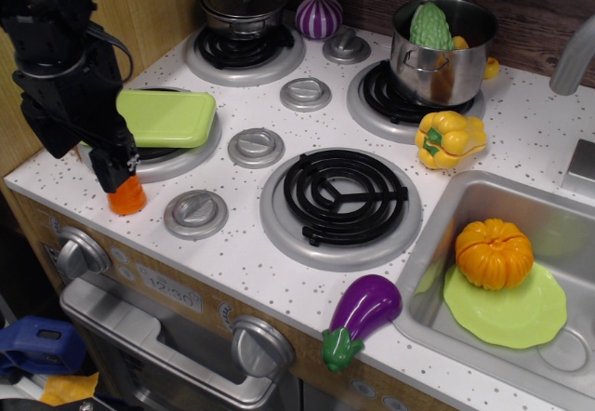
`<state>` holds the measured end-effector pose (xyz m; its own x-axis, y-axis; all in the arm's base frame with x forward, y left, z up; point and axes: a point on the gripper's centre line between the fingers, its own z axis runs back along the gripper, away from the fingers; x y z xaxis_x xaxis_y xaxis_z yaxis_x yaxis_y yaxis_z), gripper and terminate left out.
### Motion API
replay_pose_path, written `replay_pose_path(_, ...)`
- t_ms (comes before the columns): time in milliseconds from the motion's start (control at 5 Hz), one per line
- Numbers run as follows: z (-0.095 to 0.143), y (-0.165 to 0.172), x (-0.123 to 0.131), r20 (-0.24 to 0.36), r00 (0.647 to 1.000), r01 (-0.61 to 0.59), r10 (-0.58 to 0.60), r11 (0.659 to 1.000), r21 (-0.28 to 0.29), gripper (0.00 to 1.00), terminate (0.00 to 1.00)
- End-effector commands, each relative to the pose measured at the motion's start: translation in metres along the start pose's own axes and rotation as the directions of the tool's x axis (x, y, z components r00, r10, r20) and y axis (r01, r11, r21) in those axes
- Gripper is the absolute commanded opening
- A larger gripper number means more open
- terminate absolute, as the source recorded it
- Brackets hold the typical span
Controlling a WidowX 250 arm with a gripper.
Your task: Put carrot on cutting board
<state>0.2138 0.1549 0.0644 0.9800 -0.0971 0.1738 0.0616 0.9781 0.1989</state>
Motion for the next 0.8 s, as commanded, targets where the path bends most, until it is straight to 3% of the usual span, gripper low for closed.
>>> replay_pose_path(0,-0.005,0.016,0.010,0.063,0.998,0.007,-0.008,1.000,0.015,1.00,0.00)
replay_pose_path(600,-0.029,0.007,0.017,0.158,0.987,0.003,0.009,0.998,-0.070,1.00,0.00)
